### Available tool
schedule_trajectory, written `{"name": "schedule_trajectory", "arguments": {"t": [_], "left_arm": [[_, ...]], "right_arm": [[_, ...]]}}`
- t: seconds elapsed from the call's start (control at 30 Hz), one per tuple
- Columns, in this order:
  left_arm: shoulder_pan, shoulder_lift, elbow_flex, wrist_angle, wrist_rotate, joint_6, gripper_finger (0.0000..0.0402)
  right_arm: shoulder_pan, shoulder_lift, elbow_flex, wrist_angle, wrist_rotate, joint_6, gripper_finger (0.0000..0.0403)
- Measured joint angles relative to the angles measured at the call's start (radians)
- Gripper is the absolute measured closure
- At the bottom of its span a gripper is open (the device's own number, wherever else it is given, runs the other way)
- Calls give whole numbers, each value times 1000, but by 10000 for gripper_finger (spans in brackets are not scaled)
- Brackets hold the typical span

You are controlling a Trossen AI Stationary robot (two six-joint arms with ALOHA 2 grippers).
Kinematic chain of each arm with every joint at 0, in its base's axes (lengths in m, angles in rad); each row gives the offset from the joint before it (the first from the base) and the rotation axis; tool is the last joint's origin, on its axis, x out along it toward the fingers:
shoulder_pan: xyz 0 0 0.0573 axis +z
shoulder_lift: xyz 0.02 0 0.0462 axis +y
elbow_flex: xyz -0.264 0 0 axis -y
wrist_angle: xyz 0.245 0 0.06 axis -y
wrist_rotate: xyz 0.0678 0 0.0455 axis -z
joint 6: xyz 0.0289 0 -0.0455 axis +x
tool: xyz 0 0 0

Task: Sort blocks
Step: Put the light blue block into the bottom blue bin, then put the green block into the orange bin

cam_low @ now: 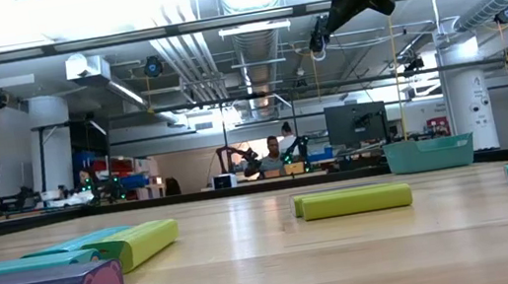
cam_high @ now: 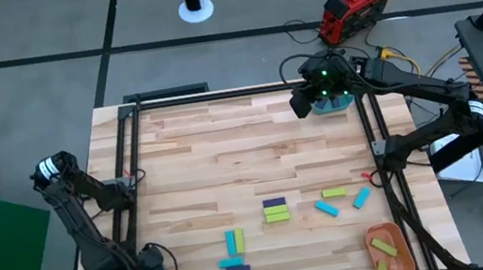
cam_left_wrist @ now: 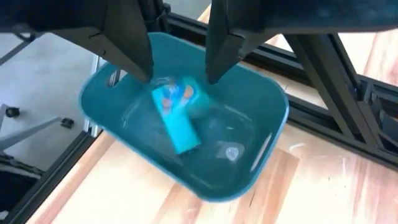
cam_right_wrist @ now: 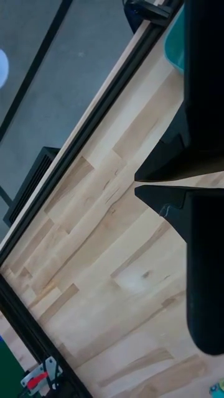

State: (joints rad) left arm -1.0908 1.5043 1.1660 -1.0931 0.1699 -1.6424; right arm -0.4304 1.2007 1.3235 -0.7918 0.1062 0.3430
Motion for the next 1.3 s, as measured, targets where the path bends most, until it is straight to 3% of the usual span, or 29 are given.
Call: {"name": "schedule_trajectory", "arguments": {"t": [0.3, 0.5, 0.7, 0.9, 1.07, 1.17, 1.3], "left_arm": [[17, -2, 22, -4, -17, 28, 228], [92, -41, 108, -63, -219, 37, 224], [252, -101, 131, -149, -429, 98, 223], [505, -136, 97, -133, -544, 384, 223], [696, -177, -3, 8, -557, 633, 223], [802, -217, -98, 221, -545, 741, 229], [924, -256, -217, 536, -429, 835, 240]], "right_arm": [[0, 0, 0, 2, 0, -3, 390], [0, 0, 0, 1, 0, 2, 390], [0, 0, 0, 15, -5, 22, 390], [0, 0, 0, 22, -89, 21, 390], [21, 0, 0, 20, -92, -16, 390], [44, 0, 12, 12, -96, -47, 390], [76, 0, 21, 13, -177, -9, 390]]}}
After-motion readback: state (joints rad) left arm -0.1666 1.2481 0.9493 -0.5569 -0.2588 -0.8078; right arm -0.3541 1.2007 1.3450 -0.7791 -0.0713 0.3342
